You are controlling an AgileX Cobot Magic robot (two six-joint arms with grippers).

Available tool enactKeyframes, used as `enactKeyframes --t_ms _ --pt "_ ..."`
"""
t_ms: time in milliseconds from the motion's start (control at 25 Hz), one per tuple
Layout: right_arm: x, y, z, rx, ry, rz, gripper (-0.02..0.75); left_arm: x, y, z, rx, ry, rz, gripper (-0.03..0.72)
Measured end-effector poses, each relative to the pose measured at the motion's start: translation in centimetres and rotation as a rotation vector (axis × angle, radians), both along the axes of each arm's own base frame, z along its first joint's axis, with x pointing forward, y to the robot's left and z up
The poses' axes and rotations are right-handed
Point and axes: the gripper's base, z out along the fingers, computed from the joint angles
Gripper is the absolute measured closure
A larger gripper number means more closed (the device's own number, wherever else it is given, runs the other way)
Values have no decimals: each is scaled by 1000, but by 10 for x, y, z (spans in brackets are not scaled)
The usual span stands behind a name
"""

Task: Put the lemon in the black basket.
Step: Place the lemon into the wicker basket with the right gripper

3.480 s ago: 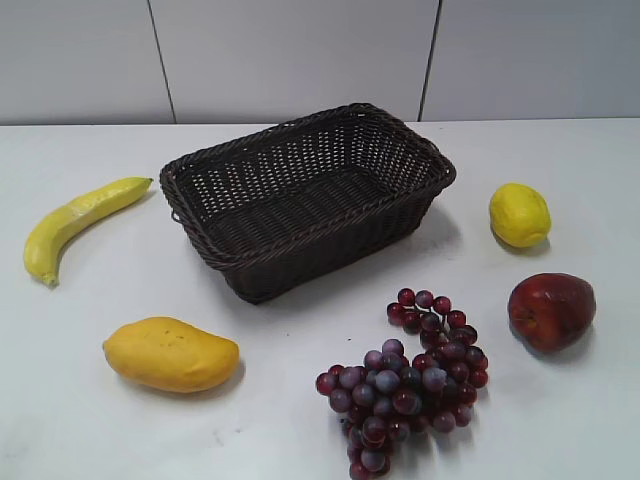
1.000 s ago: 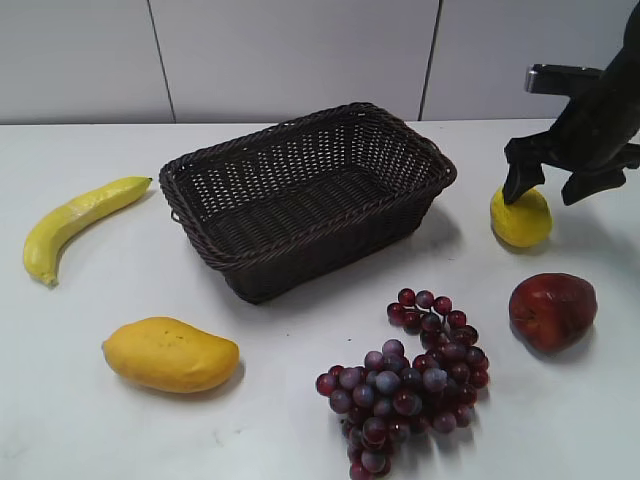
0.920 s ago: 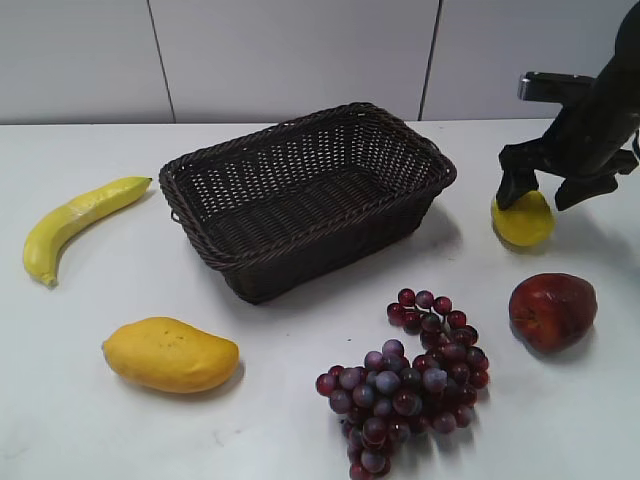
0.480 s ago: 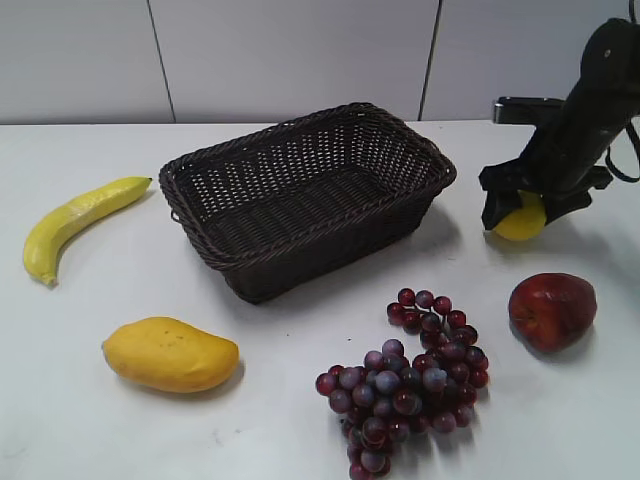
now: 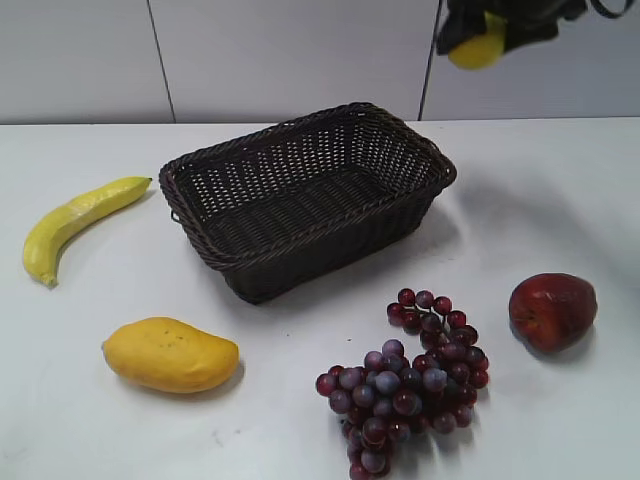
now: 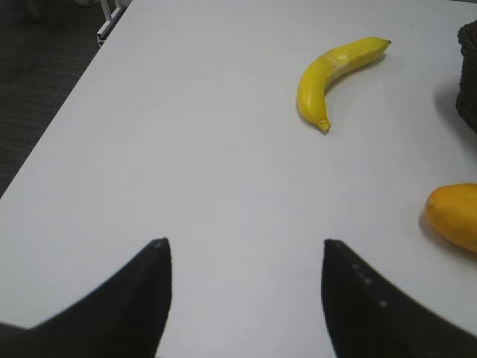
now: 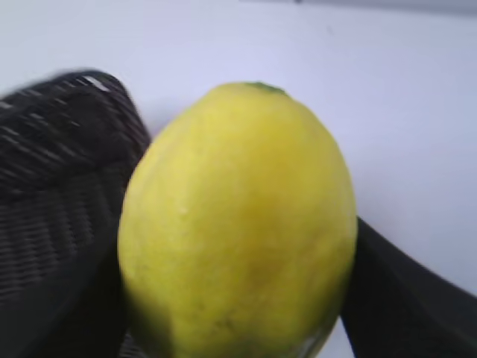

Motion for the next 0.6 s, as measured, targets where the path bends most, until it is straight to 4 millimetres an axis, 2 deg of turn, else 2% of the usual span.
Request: enactKeyframes --t_ms 120,240,320,440,600 --pt "-10 48 13 6 -62 113 185 0 0 0 0 0 0 216" --pt "-24 91 8 -20 -85 214 185 0 0 0 0 0 0 216" --pt "-31 118 -5 -60 -79 276 185 0 0 0 0 0 0 216" --pt "-37 148 -37 -116 -39 347 185 0 0 0 0 0 0 216" --pt "-36 167 -88 -175 39 391 185 0 0 0 0 0 0 216"
